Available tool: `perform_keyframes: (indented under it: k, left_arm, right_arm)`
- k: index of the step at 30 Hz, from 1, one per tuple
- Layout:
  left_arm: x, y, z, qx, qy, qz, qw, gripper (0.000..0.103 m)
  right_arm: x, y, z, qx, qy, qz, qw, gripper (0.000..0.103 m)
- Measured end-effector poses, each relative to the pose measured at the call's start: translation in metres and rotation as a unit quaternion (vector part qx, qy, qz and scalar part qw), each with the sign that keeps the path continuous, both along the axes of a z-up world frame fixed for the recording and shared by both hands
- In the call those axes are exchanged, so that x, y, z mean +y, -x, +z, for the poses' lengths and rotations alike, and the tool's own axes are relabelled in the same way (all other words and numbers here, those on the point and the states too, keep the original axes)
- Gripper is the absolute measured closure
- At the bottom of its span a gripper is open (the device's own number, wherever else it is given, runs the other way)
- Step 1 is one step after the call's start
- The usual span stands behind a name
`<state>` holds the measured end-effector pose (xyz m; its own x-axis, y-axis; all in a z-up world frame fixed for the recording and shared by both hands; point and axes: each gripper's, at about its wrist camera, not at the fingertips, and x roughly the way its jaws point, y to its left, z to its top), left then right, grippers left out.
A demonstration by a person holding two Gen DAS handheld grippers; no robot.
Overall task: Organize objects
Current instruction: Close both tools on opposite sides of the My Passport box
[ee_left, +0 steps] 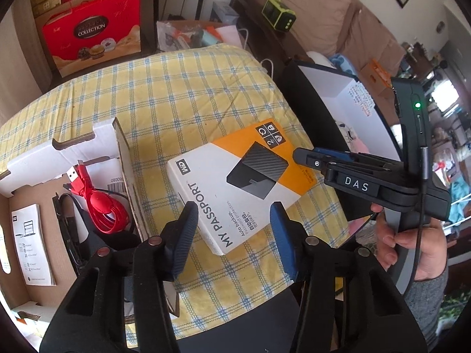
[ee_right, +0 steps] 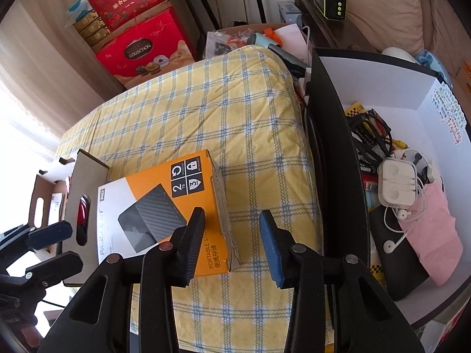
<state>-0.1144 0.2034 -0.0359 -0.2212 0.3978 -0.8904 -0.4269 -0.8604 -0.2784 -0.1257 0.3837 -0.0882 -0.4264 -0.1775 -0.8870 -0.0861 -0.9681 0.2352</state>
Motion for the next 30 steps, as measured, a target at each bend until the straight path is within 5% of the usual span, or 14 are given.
perform_keyframes:
  k: [2, 7, 19, 30]
  left_arm:
    - [0.006, -0.004, -0.003, 0.000, 0.017, -0.008, 0.9998, 0.069]
    - [0.016, -0.007, -0.014, -0.004, 0.043, -0.004, 0.9991, 0.069]
    - [0.013, 0.003, -0.038, -0.034, 0.040, 0.045, 0.9976, 0.047]
    - [0.021, 0.003, -0.039, -0.024, 0.035, 0.038, 0.9984, 0.048]
  right_arm:
    - [0.001, -0.002, -0.001, 0.000, 0.005, -0.003, 1.000, 0.063]
    - [0.003, -0.006, -0.001, 0.002, 0.009, -0.005, 1.000, 0.063]
    - [0.003, -0.008, -0.004, 0.006, 0.019, -0.010, 1.000, 0.062]
    - [-0.006, -0.005, -0.007, -0.007, 0.066, 0.019, 0.998, 0.057]
